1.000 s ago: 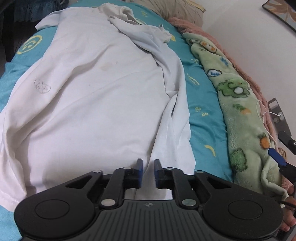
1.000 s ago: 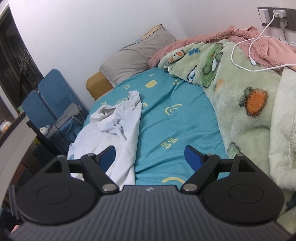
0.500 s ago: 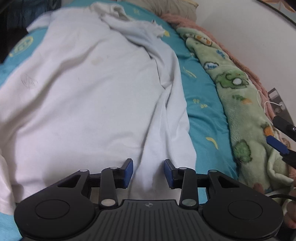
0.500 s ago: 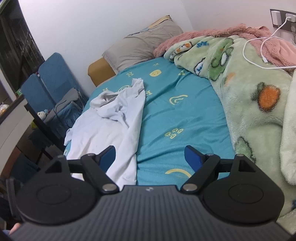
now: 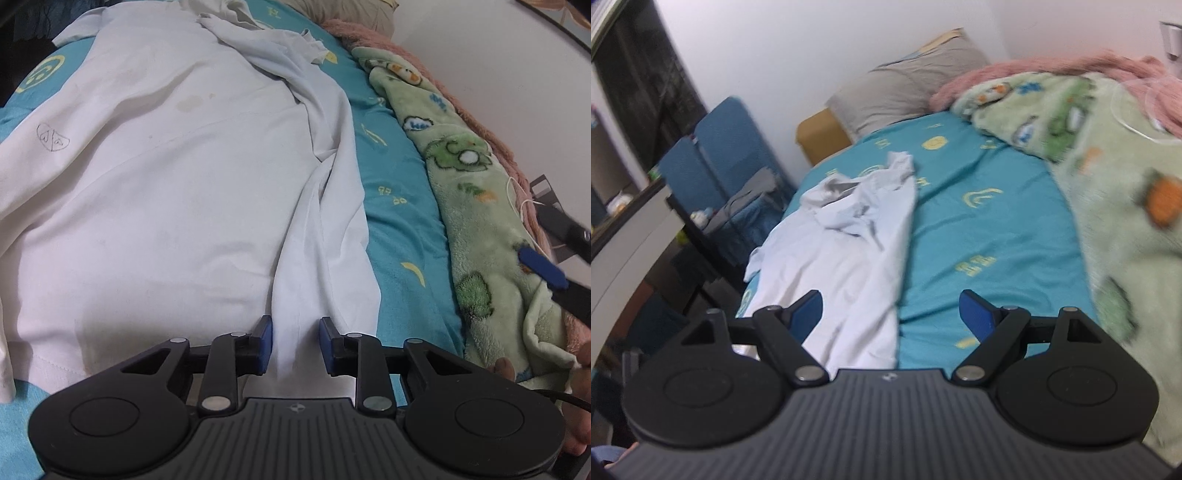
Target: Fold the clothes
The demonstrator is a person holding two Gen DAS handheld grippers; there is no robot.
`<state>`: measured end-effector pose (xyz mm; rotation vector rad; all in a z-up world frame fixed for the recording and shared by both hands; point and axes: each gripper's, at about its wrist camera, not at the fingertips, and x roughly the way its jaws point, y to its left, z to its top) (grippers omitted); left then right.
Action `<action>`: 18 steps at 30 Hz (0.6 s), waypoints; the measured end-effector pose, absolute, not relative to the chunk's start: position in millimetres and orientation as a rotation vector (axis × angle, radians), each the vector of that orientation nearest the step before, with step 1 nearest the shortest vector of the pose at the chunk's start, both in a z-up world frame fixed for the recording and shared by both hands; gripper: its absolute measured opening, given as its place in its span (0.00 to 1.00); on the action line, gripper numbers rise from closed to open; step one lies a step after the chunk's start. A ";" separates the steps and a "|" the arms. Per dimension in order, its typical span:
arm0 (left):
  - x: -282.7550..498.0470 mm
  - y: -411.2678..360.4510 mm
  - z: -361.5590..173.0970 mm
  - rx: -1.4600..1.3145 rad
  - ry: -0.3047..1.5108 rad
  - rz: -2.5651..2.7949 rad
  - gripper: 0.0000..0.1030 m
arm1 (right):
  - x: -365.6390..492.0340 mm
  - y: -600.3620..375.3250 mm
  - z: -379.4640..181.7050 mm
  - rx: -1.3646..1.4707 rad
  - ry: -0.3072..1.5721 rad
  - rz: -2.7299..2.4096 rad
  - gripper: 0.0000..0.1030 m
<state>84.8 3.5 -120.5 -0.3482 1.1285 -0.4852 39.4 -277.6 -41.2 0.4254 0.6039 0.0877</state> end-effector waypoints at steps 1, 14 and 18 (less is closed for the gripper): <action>85.8 4.4 -122.1 -0.365 1.136 -0.484 0.25 | 51.6 -272.4 -38.2 0.400 0.613 0.104 0.80; 94.8 10.4 -141.1 -0.462 1.164 -0.510 0.08 | 288.5 -189.1 -82.0 0.105 0.734 0.190 0.74; 95.8 13.2 -143.9 -0.464 1.153 -0.528 0.03 | 343.6 -167.8 -110.5 0.012 0.758 0.156 0.65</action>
